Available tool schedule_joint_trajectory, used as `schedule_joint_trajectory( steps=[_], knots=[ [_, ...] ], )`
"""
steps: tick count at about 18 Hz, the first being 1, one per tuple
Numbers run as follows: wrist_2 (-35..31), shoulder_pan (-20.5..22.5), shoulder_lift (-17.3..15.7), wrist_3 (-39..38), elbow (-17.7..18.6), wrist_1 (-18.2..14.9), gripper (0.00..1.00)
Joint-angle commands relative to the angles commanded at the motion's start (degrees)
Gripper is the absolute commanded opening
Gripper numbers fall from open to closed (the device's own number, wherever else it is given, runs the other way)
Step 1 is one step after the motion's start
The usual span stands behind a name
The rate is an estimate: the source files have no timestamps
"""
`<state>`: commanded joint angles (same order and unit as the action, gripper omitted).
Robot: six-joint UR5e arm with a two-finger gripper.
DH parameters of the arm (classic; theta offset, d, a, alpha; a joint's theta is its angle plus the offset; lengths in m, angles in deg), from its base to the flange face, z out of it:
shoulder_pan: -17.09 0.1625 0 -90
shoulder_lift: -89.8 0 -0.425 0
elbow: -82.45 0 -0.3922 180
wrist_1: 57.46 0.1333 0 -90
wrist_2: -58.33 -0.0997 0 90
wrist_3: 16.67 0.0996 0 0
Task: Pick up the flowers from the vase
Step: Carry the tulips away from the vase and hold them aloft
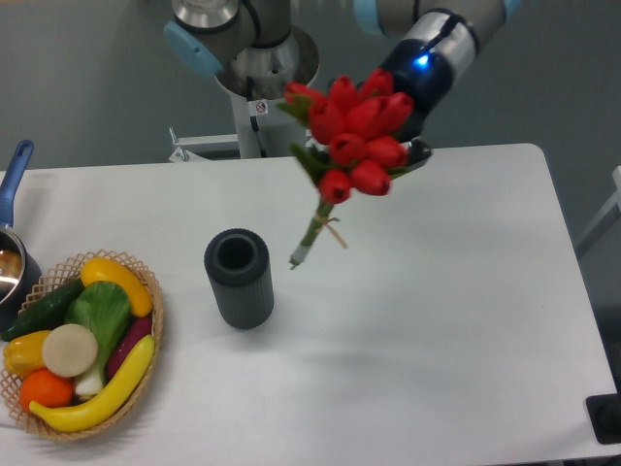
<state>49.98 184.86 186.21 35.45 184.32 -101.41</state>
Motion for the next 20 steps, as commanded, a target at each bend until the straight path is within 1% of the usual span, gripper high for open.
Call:
schedule_joint_trajectory(
  steps=[2, 3, 4, 6, 8, 10, 12, 15, 17, 20],
  knots=[
    [-0.79, 0.71, 1.58, 0.00, -1.58, 0.09, 0.03],
    [-2.19, 1.15, 2.20, 0.09, -2.29, 0.09, 0.03],
    [-4.98, 1.15, 2.82, 0.09, -3.08, 0.09, 0.03],
    [-13.05, 1.15, 3.43, 0.79, -4.57, 0.00, 0.03],
    [-20.19, 1.24, 3.44, 1.14, -5.10, 0.09, 0.03],
    [-23.37, 1.42, 3.52, 1.32, -5.37, 0.09, 0.03],
    [-26.70, 1.85, 3.88, 3.41, -5.28, -0.09, 0.03],
    [-35.48, 2.12, 3.88, 6.50, -4.75, -0.17, 0.03],
    [-39.36, 2.21, 3.96, 7.73, -4.67, -0.17, 0.03],
    [-41.13, 2.73, 4.05, 9.66, -3.35, -0.26, 0.03]
  ],
)
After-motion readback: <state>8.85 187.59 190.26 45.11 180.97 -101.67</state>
